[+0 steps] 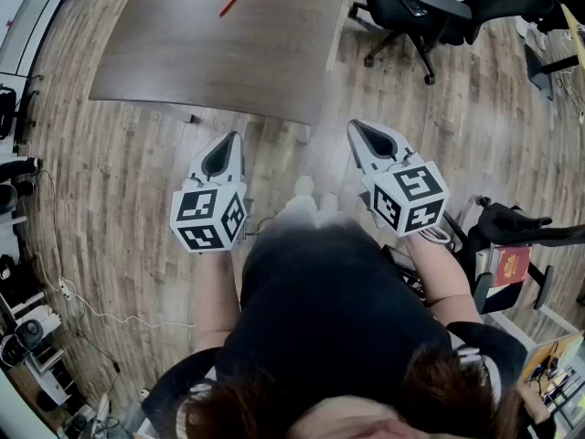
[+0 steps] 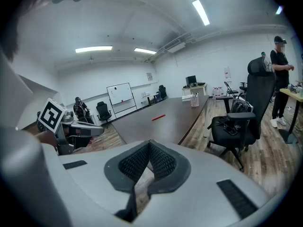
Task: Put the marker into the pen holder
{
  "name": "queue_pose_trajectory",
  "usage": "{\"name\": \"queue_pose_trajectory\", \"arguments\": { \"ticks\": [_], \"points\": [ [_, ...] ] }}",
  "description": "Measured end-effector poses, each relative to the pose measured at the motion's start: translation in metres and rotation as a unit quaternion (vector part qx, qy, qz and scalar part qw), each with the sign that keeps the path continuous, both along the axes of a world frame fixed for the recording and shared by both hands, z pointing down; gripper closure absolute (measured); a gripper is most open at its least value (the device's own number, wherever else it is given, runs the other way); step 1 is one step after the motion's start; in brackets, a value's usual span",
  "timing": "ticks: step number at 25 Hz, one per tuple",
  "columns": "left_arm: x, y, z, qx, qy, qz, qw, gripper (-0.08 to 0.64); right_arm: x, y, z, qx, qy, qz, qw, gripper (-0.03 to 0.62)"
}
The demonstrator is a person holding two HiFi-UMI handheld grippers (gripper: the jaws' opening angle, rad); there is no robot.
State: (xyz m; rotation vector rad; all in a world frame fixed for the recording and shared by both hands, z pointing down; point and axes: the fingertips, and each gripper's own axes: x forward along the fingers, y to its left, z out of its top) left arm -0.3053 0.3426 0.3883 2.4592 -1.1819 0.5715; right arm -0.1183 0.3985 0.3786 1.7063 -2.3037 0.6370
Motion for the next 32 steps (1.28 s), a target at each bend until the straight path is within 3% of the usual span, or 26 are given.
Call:
{"name": "queue_pose_trajectory", "arguments": {
  "ticks": [10,18,26,32],
  "points": [
    [-0.005,-0.018,0.001,-0.002,0.02,0.011,0.9997,0.532,-0.014,-0.013,-0.004,-0.006,-0.008,-0.004,1.0,0.574],
    [-0.015,-0.038,0.003,-0.003,0.036,0.013,0.9993,0.532,-0.026,-0.033,-0.002,-0.013,0.01,-0.015,1.0,0.574],
    [-0.028,-0.065,0.015,0.003,0.002,0.042,0.9991,0.532,-0.045,-0.064,0.007,-0.03,0.027,-0.018,0.999,0.574],
    [-0.025,-0.077,0.026,-0.009,0.005,0.061,0.9981,0.531,-0.046,-0.079,0.013,-0.042,0.03,-0.029,0.998,0.574]
  ]
}}
